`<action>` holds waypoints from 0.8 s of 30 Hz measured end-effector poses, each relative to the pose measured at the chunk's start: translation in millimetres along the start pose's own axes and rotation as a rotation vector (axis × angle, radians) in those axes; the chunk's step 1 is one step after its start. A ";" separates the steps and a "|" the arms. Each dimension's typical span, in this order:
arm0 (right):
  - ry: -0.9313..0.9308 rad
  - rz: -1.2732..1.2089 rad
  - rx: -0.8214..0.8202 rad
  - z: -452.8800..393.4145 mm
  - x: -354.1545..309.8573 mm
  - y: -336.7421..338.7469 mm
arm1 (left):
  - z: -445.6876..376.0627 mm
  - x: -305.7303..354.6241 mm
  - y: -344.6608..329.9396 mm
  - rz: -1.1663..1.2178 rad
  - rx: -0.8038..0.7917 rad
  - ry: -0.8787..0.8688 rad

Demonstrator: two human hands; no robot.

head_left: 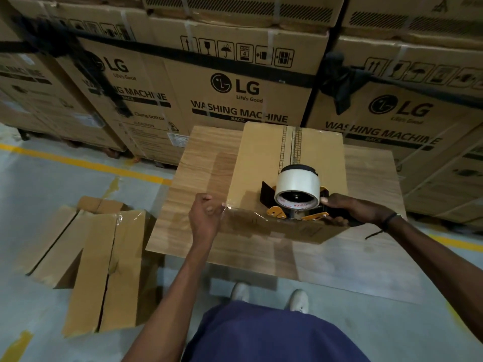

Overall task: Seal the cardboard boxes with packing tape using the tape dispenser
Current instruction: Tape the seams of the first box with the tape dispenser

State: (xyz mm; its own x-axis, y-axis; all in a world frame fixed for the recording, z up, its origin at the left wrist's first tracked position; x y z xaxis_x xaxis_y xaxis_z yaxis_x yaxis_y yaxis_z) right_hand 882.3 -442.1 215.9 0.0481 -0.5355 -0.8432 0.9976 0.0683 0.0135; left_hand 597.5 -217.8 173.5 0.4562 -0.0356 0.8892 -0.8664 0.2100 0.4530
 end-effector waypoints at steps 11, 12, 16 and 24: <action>-0.028 0.067 0.019 -7.2 14.2 5.3 | -1.0 33.8 29.6 -0.045 0.098 -0.074; -0.029 0.071 0.021 -7.4 14.4 5.4 | 0.0 39.1 19.1 -0.070 0.039 -0.085; -0.024 0.104 0.031 -6.7 12.8 3.4 | 8.5 56.8 -38.1 -0.252 -0.174 -0.255; -0.018 0.171 0.062 -3.7 6.7 1.4 | 13.8 55.7 -95.5 -0.711 -0.331 -0.501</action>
State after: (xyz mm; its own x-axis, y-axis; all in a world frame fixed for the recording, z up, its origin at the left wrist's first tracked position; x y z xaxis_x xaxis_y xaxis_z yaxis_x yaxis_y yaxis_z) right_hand 883.8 -442.5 208.3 0.2178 -0.5358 -0.8158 0.9759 0.1078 0.1897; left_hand 702.9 -253.3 180.7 0.6502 -0.6642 0.3689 -0.2796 0.2423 0.9290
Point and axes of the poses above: each hand's wrist, its own z-axis away from the middle knuckle, its own y-axis out of the back of the hand, x = y × z, the point moved 8 cm from there along -z, towards the middle knuckle, and after that the axes turned 4 degrees about x, right-handed, at the moved point
